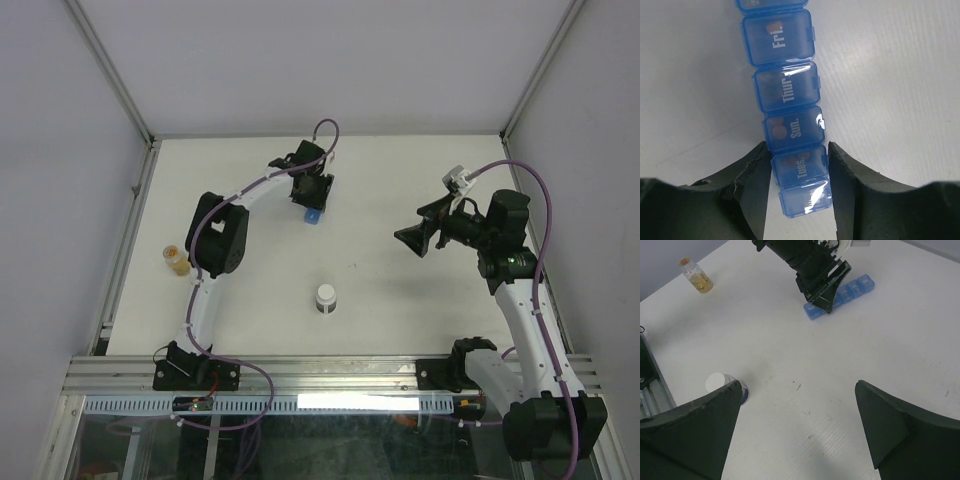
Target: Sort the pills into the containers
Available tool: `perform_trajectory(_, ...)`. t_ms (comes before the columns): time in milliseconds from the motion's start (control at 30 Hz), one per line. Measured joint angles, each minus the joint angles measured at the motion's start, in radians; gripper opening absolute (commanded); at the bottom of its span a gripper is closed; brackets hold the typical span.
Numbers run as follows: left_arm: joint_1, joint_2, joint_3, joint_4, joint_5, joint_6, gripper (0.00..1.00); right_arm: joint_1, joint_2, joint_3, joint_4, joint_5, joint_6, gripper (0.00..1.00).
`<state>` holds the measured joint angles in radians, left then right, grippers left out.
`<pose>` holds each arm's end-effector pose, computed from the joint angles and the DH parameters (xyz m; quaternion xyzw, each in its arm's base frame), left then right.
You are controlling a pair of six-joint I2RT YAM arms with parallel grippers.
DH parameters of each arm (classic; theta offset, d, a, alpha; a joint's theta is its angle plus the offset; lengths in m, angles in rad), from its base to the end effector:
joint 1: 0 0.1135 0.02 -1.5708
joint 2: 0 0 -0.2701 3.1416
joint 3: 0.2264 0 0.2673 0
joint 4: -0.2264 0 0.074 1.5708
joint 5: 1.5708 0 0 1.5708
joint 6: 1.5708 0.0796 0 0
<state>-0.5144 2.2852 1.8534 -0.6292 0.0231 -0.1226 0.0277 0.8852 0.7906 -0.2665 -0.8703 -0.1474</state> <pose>0.4636 -0.2641 0.1290 0.1912 0.9485 -0.0896 0.2359 0.2294 0.0672 0.3134 -0.3040 0.7221 0.3153 0.5355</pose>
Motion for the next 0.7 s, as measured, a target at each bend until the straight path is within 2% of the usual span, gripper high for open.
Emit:
perform_trajectory(233,-0.073,0.002,0.005,-0.006,0.064,0.208,0.42,0.000,0.000,0.000,0.000,0.001,0.000,0.99)
perform_trajectory(533,-0.149,-0.008,-0.031,-0.010,0.341,0.598,0.42,-0.005,-0.003,0.000,-0.001,0.018,-0.003,0.99)
perform_trajectory(700,-0.166,-0.013,-0.053,-0.016,0.473,0.755,0.49,-0.025,-0.013,0.000,-0.011,0.030,-0.012,0.99)
